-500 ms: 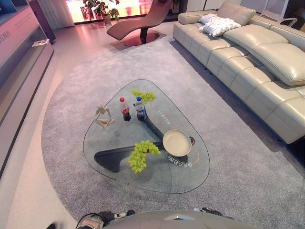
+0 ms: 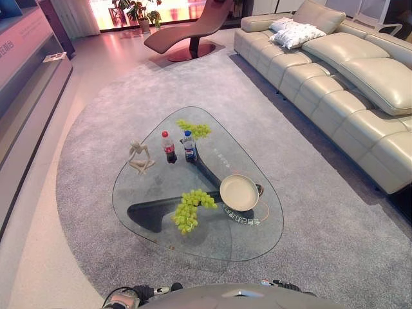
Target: Pick up fruits into the plate
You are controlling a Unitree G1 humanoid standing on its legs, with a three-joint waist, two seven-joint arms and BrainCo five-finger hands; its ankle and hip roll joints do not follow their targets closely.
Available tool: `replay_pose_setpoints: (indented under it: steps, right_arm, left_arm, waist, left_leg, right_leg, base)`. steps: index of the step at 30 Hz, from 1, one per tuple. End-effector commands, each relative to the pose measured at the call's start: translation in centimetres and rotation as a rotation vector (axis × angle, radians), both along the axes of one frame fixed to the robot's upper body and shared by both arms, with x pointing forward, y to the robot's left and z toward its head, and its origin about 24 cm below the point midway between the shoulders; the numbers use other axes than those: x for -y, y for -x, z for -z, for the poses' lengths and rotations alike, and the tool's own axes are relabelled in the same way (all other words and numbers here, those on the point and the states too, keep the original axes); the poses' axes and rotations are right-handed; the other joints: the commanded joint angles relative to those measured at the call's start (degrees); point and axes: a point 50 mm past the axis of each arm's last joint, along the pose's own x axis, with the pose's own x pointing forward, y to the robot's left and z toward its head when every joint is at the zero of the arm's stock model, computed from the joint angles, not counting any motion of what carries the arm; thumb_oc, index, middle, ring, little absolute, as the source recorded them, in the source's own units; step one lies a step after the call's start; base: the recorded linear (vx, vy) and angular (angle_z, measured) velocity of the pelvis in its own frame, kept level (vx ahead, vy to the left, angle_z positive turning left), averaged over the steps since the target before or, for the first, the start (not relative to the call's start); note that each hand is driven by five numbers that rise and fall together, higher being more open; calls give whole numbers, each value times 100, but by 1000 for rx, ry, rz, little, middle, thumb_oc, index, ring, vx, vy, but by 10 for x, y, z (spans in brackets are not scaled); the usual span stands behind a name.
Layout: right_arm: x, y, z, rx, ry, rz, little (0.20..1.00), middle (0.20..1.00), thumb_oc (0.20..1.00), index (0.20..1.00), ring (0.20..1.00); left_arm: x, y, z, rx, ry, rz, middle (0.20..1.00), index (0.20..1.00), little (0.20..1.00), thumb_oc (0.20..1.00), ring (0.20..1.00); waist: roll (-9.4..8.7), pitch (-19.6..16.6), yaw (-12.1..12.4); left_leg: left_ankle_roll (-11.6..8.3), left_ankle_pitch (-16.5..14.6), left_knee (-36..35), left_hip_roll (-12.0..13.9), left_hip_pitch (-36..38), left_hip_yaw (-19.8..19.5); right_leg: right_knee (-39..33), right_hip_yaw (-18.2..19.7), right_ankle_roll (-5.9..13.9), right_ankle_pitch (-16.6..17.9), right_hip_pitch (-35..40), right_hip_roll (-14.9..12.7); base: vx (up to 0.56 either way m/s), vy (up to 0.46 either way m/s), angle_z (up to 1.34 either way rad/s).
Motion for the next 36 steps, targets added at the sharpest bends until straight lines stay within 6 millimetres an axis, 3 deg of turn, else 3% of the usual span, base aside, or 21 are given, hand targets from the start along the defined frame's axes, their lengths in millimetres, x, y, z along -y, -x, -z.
replay_pose_setpoints:
  steps: [1, 6, 12, 16, 17, 18, 22, 28, 31, 33, 34, 36]
  right_arm:
    - [-13, -25, -1, 41, -31, -51, 1000, 1000, 1000, 1000, 1000]
    - [-12, -31, -3, 61, -28, -58, 1000, 1000, 1000, 1000, 1000]
    - [-10, -56, -11, 147, -25, -46, 1000, 1000, 1000, 1000, 1000]
    - [-7, -76, -19, 221, -26, -57, 1000, 1000, 1000, 1000, 1000]
    - [-5, -84, -23, 255, -25, -57, 1000, 1000, 1000, 1000, 1000]
    - [-5, -85, -23, 260, -25, -55, 1000, 1000, 1000, 1000, 1000]
    - [2, -109, -36, 368, -28, -32, 1000, 1000, 1000, 1000, 1000]
    - [7, -135, -52, 493, -42, -17, 1000, 1000, 1000, 1000, 1000]
    - [2, -153, -61, 536, -69, -29, 1000, 1000, 1000, 1000, 1000]
    - [0, -168, -70, 562, -65, -41, 1000, 1000, 1000, 1000, 1000]
    - [0, -170, -71, 567, -65, -40, 1000, 1000, 1000, 1000, 1000]
    - [-3, -181, -79, 602, -61, -36, 1000, 1000, 1000, 1000, 1000]
  left_arm:
    - [-14, 6, -2, -85, -82, 77, 1000, 1000, 1000, 1000, 1000]
    - [-18, -10, -5, -11, -129, 98, 1000, 1000, 1000, 1000, 1000]
    - [-23, -58, -18, 200, -246, 226, 1000, 1000, 1000, 1000, 1000]
    - [-28, -97, -34, 363, -337, 273, 1000, 1000, 1000, 1000, 1000]
    - [-29, -114, -43, 442, -371, 286, 1000, 1000, 1000, 1000, 1000]
    - [-29, -116, -45, 456, -376, 289, 1000, 1000, 1000, 1000, 1000]
    - [-32, -164, -79, 695, -517, 305, 1000, 1000, 1000, 1000, 1000]
    - [-54, -207, -126, 887, -742, 333, 1000, 1000, 1000, 1000, 1000]
    - [-68, -246, -169, 933, -861, 319, 1000, 1000, 1000, 1000, 1000]
    - [-79, -279, -220, 956, -903, 303, 1000, 1000, 1000, 1000, 1000]
    - [-80, -283, -226, 960, -910, 302, 1000, 1000, 1000, 1000, 1000]
    - [-78, -303, -263, 986, -941, 299, 1000, 1000, 1000, 1000, 1000]
  waist:
    - [-147, 454, 19]
    - [-140, 568, -9]
    - [-96, 859, -52]
    - [-84, 1151, -124]
    - [-74, 1273, -151]
    - [-73, 1292, -154]
    - [-38, 1742, -234]
    - [-17, 2291, -344]
    - [-144, 2483, -495]
    - [-141, 2604, -652]
    - [-139, 2624, -670]
    - [-104, 2645, -810]
  left_leg:
    - [178, -525, 45, -251, 321, 200]
    - [186, -487, 45, -243, 218, 203]
    - [196, -355, 80, -211, -155, 184]
    - [186, -254, 82, -187, -415, 182]
    - [185, -215, 88, -186, -518, 173]
    - [185, -209, 91, -185, -538, 173]
    - [150, -54, 152, -140, -917, 176]
    - [107, 79, 166, -148, -1327, 240]
    - [84, 104, 280, -130, -1590, 279]
    - [53, 131, 375, -138, -1753, 299]
    - [50, 135, 385, -139, -1774, 300]
    - [24, 178, 400, -144, -1981, 344]
  right_leg:
    - [297, -47, -6, 110, -73, -69]
    - [374, 41, -20, 90, -224, -45]
    - [549, 150, -75, 95, -670, 10]
    - [606, 251, -108, 135, -966, 58]
    - [623, 304, -124, 162, -1088, 86]
    - [631, 312, -126, 164, -1111, 90]
    - [734, 422, -177, 239, -1530, 148]
    - [766, 490, -161, 357, -2019, 183]
    - [969, 608, -189, 360, -2389, 292]
    - [1089, 697, -193, 372, -2616, 343]
    - [1108, 708, -193, 373, -2648, 351]
    - [1150, 735, -193, 403, -2912, 371]
  base:
    - [39, 2, 0]
    - [6, 4, -5]
    - [-77, 10, -6]
    - [-128, 4, -3]
    - [-105, 2, -1]
    - [-105, 4, -5]
    - [-126, 10, -16]
    - [-126, -25, -9]
    - [-59, -46, -14]
    - [-51, 27, -6]
    - [-53, 30, -9]
    - [-85, -1, -13]
